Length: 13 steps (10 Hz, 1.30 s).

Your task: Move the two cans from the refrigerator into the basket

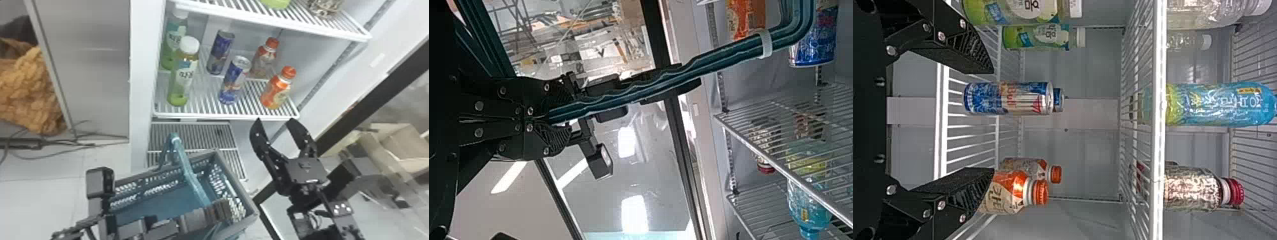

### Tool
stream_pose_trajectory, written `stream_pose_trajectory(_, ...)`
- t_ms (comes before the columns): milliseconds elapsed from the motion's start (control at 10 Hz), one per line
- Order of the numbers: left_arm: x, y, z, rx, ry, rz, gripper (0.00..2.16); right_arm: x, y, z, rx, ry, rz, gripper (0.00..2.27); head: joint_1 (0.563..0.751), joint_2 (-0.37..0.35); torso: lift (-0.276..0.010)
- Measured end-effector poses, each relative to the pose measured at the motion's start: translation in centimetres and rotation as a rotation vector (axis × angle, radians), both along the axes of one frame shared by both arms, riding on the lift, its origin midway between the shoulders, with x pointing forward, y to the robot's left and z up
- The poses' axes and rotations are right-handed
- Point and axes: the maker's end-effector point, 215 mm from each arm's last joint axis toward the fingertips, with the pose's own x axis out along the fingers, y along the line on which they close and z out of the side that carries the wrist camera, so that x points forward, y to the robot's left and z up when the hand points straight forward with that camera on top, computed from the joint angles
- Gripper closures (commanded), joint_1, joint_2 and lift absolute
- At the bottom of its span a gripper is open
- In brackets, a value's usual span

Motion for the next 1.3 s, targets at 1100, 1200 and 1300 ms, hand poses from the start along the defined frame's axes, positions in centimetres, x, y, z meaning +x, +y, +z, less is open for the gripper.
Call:
stream_pose_trajectory(1100,-0.3,-0.1,-0.1,0.006,0.0,-0.012,1.18,0.6,-0.3,-0.8,0.0,0.004,-0.005,0.33,0.695,-0.35,-0.276)
stream_pose_trajectory(1200,-0.3,-0.1,-0.1,0.005,0.0,-0.012,1.18,1.0,-0.3,-1.0,0.002,-0.001,-0.004,0.33,0.695,-0.35,-0.276)
stream_pose_trajectory(1300,-0.3,-0.1,-0.1,0.006,0.001,-0.013,1.18,1.5,-0.1,-1.2,0.007,-0.011,0.001,0.3,0.695,-0.35,-0.276)
